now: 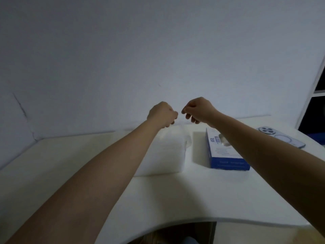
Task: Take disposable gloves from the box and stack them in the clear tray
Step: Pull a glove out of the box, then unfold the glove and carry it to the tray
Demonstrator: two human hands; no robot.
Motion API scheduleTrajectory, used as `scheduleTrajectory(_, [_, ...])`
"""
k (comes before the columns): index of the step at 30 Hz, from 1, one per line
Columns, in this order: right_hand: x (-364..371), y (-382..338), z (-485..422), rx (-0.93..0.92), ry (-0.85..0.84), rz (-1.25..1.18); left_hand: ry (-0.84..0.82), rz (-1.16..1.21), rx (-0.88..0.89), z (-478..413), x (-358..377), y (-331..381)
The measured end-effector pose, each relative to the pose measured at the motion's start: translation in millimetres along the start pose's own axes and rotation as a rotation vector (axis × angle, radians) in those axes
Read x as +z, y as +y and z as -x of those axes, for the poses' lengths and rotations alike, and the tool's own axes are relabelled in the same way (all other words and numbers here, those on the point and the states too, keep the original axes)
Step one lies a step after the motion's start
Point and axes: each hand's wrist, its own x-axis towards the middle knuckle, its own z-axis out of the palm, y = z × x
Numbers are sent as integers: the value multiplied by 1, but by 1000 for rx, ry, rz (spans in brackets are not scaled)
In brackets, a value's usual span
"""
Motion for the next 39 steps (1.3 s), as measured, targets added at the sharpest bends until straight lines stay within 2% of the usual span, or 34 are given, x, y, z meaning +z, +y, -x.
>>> scheduleTrajectory(4, [-33,54,10,139,35,138,-1,40,218,13,44,50])
scheduleTrajectory(7, [-42,89,17,254,-11,291,-94,21,274,18,80,74])
scheduleTrajectory(10, [-45,110,25,298,-67,463,-255,-33,212,17,113,81])
scheduleTrajectory(16, [-36,128,27,316,-194,687,-457,-88,69,8,145,67])
scheduleTrajectory(20, [-25,133,22,314,-103,754,-496,-54,39,2,148,64])
scheduleTrajectory(23, [-25,135,20,309,-62,665,-514,-43,37,0,148,64])
scheduleTrajectory(26, [-38,141,20,213,-13,464,-512,-32,45,-3,149,61])
scheduleTrajectory(29, [-52,138,23,69,184,130,-519,-12,44,-4,150,59])
scheduleTrajectory(31, [-61,132,25,32,317,-134,-516,24,49,-3,151,58])
scheduleTrajectory(33, [-68,124,27,29,372,-335,-502,41,48,0,149,59])
scheduleTrajectory(35, [-72,119,27,46,334,-370,-500,47,54,1,147,60])
scheduleTrajectory(39, [-69,118,30,112,266,-192,-485,236,4,8,133,62])
